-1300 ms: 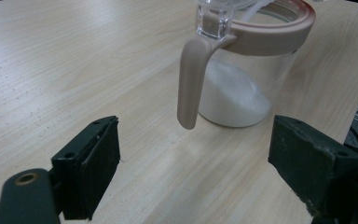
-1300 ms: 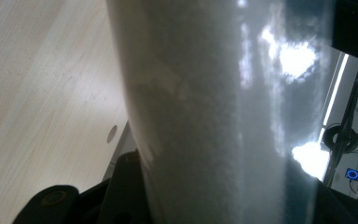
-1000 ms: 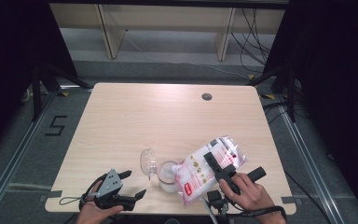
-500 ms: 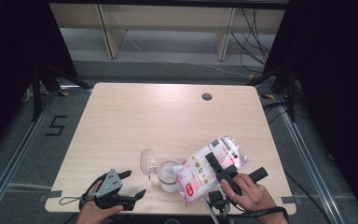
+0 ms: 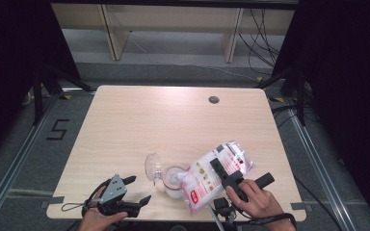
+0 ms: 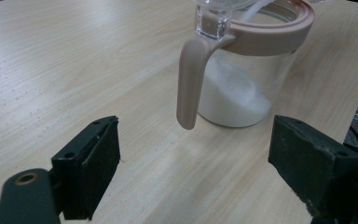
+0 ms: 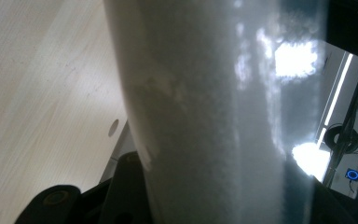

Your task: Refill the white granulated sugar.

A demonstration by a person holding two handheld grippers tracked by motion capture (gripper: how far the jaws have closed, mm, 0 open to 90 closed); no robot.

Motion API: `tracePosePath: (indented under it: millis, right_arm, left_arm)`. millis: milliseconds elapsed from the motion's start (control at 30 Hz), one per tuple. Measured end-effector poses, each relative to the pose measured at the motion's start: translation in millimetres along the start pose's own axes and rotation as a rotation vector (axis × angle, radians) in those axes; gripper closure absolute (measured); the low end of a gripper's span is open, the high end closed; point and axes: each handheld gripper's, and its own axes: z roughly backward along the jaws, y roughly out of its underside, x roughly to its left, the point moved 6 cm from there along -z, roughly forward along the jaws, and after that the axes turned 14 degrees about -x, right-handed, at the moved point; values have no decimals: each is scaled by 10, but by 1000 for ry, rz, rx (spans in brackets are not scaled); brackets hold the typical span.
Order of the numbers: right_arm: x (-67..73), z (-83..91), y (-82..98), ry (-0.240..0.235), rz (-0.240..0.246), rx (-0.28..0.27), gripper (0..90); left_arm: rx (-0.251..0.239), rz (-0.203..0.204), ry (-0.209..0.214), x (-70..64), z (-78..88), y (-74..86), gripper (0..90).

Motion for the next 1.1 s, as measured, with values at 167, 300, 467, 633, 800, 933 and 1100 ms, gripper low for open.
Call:
tracePosePath:
  millis: [167, 300, 467, 633, 800, 933, 1100]
  right_arm:
    - [1, 8, 7, 9, -5, 5, 667]
    - [-25, 0, 15, 24, -6, 0, 674]
    - [-8, 14, 41, 19, -30, 17, 678]
    - [-10, 7, 44, 39, -25, 7, 684]
    - [7, 2, 68, 39, -38, 4, 689]
    - [17, 5, 84, 39, -37, 0, 692]
    - [10, 25, 97, 40, -38, 9, 694]
  left_arm:
    - [1, -6, 1, -5, 2, 4, 161]
    - [2, -3, 0, -7, 2, 10, 161]
    - [-3, 2, 2, -19, -5, 10, 161]
    - [3, -2, 1, -9, 1, 8, 161]
    - [-1, 0, 1, -6, -1, 3, 161]
    - [-4, 9, -9, -8, 0, -2, 161]
    - [-5, 1, 4, -8, 0, -2, 161]
